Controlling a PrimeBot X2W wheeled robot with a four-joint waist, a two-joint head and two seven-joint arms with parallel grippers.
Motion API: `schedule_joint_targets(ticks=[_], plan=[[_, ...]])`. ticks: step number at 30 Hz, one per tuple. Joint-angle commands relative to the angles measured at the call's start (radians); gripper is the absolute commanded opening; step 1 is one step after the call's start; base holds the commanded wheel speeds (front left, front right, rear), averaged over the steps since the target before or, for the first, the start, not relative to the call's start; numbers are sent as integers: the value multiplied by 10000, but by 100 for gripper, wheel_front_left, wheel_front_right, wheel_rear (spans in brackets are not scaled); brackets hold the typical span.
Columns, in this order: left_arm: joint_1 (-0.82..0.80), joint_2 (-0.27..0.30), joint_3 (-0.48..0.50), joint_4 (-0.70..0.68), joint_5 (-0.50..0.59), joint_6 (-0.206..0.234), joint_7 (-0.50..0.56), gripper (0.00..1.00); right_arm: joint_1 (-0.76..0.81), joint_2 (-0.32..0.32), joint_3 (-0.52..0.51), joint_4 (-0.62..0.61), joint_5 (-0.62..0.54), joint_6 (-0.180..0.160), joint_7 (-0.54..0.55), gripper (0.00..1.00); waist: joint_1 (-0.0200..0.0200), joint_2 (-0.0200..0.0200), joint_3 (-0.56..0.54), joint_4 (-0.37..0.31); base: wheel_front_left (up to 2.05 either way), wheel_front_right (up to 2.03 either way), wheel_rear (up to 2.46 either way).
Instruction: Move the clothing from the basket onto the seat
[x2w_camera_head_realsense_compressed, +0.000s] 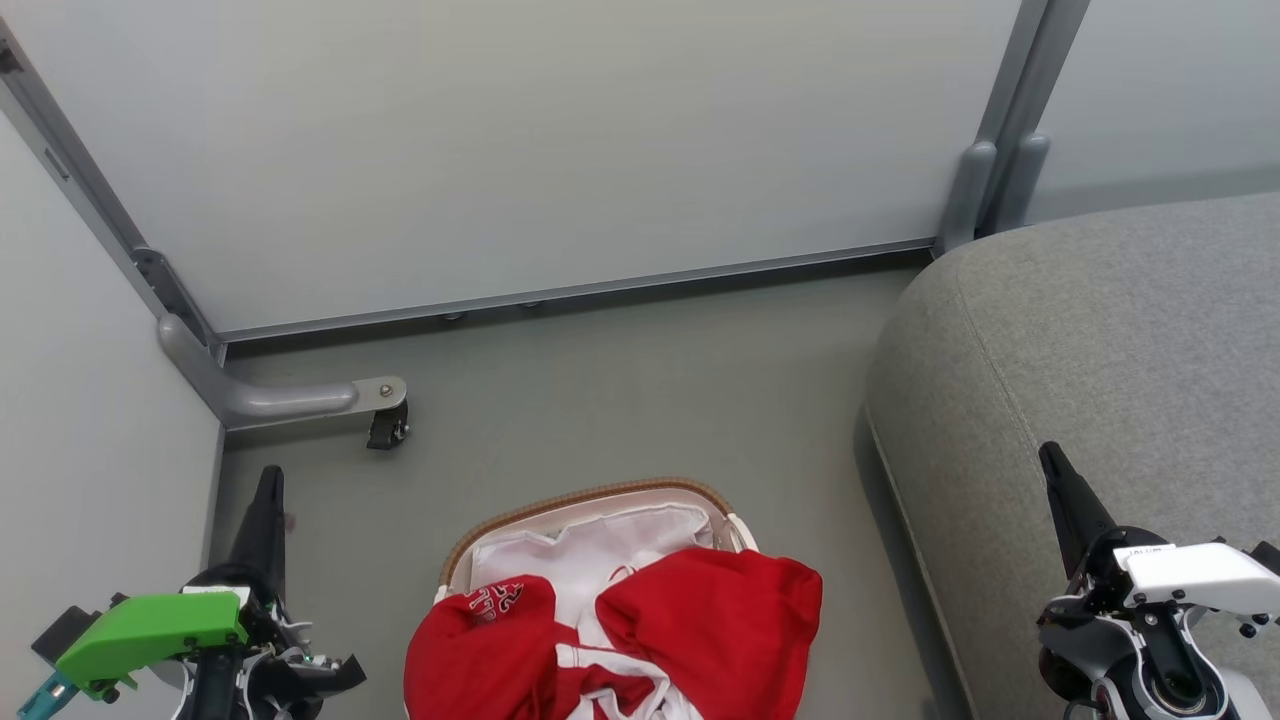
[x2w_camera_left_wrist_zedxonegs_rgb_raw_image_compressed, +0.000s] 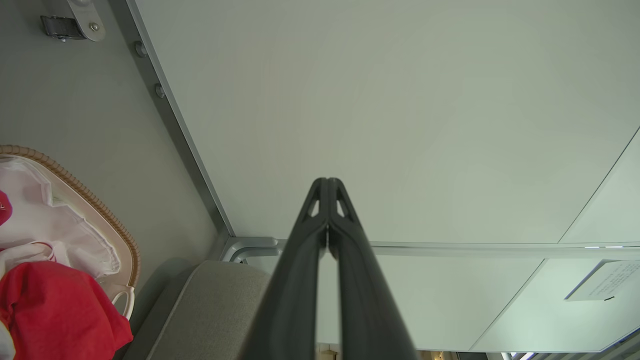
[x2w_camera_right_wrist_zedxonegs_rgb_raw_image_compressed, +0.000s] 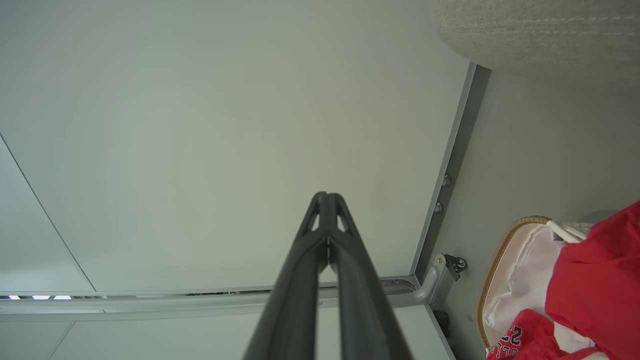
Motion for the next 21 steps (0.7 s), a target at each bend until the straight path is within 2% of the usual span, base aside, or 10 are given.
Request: schedule_joint_targets(ticks=[1,4,5,6,7,8,15,21], plan=[[-113,75,19,-11,-31,-66,25,0,118,-60,-14,-21,31,0,18,0,0,0,0,0,0,0,0],[-113,75,19,-11,-31,-66,25,0,118,-60,-14,-21,31,0,18,0,0,0,0,0,0,0,0],[0,0,-1,2,1,0,-2,100,0,-1,0,-2,-2,0,-2,100,0,0,0,0,0,0,0],[26,-15,-4,68,1,4,-9,100,8,23,4,74,-3,0,-3,100,0,0,0,0,0,0,0],[61,-28,-11,142,4,6,-18,0,26,42,12,122,-11,0,-10,0,0,0,2,0,0,0,0],[161,-57,-21,264,1,13,-12,100,89,86,21,257,-4,-2,-4,100,0,0,2,-1,0,0,0],[94,30,-184,510,401,11,-345,100,5,-8,270,247,-440,-2,-342,100,0,0,12,5,0,0,0],[22,174,-365,703,1383,6,-636,100,-119,-118,414,267,-1470,-1,-631,100,0,0,22,13,0,0,0]])
